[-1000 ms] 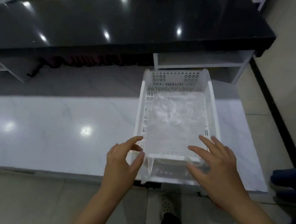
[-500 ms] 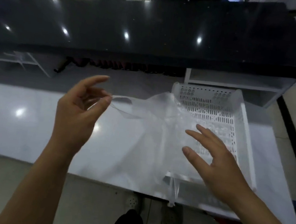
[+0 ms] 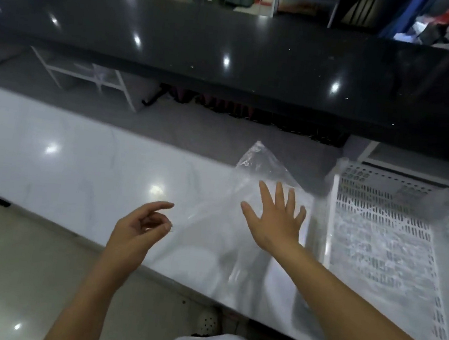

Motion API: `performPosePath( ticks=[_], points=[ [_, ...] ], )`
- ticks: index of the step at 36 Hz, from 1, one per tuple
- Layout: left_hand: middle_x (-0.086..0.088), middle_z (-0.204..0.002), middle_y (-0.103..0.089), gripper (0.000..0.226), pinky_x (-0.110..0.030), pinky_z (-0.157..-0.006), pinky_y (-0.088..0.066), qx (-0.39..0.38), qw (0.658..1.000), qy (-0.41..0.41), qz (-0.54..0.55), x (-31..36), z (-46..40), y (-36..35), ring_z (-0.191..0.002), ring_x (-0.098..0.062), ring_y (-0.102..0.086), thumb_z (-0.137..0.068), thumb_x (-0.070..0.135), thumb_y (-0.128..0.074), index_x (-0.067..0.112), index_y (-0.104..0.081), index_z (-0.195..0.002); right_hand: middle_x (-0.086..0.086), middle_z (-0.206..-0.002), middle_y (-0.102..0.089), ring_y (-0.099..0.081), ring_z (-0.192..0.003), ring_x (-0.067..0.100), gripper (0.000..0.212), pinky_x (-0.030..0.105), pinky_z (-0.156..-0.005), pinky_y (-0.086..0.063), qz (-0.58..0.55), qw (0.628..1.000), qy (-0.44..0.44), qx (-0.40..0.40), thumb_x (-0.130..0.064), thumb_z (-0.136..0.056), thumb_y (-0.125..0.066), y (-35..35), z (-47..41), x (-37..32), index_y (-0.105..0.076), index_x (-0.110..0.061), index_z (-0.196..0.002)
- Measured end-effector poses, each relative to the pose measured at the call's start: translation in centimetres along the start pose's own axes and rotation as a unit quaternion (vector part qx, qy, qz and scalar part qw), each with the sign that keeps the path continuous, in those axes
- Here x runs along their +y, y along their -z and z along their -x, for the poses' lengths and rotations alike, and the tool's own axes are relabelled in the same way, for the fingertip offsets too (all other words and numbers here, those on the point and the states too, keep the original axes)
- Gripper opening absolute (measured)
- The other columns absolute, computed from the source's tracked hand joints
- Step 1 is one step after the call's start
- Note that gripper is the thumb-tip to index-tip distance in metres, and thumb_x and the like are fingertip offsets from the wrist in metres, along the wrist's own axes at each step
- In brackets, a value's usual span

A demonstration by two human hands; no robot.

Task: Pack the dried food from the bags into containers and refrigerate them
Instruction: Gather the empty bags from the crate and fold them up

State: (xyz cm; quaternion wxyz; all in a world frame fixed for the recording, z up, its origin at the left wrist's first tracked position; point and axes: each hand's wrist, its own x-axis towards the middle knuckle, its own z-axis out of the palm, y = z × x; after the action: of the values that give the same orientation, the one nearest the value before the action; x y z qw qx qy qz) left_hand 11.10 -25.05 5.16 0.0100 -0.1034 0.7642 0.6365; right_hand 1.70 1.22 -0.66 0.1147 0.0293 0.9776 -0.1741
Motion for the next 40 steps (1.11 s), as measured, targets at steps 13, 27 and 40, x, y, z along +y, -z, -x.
performPosePath(
  ticks=[13,27,40],
  points=[
    [0.018,-0.158,-0.035,0.042,-0.018,-0.113,-0.022,-0.079,0.972,-0.079,-0.205,-0.9,-4.8,-4.3,-0.143,0.001,-0.029,-0.104,0.031,-0.047,0.042,-0.043,-0.145,-0.004,-0.160,0.032,0.030,-0.147,0.030,0.082,0.060,-0.110,0.022,0.117,0.993,-0.016,0.027,-0.082,-0.081,0.010,-7.9,-0.4,-1.0,0.016,-0.044,-0.153],
    [0.001,-0.168,0.011,0.068,-0.049,-0.124,0.009,-0.157,0.794,-0.152,-0.567,-10.8,-11.5,-13.3,-0.154,-0.022,0.016,-0.101,0.060,-0.004,0.029,0.007,-0.160,-0.004,-0.164,0.023,0.029,-0.148,0.025,0.074,0.062,-0.116,0.013,0.072,0.990,-0.109,0.052,-0.075,-0.090,0.001,-7.8,-2.1,2.6,0.020,-0.042,-0.153],
    [0.001,-0.168,0.015,0.075,-0.050,-0.123,0.011,-0.141,0.791,-0.160,-0.573,-11.9,-11.4,-12.3,-0.153,-0.020,0.020,-0.099,0.068,-0.004,0.026,0.010,-0.160,-0.004,-0.166,0.012,0.020,-0.151,0.024,0.076,0.062,-0.115,0.014,0.087,0.992,-0.067,0.058,-0.081,-0.088,0.001,-8.4,-3.3,3.4,0.008,-0.045,-0.155]
  ],
)
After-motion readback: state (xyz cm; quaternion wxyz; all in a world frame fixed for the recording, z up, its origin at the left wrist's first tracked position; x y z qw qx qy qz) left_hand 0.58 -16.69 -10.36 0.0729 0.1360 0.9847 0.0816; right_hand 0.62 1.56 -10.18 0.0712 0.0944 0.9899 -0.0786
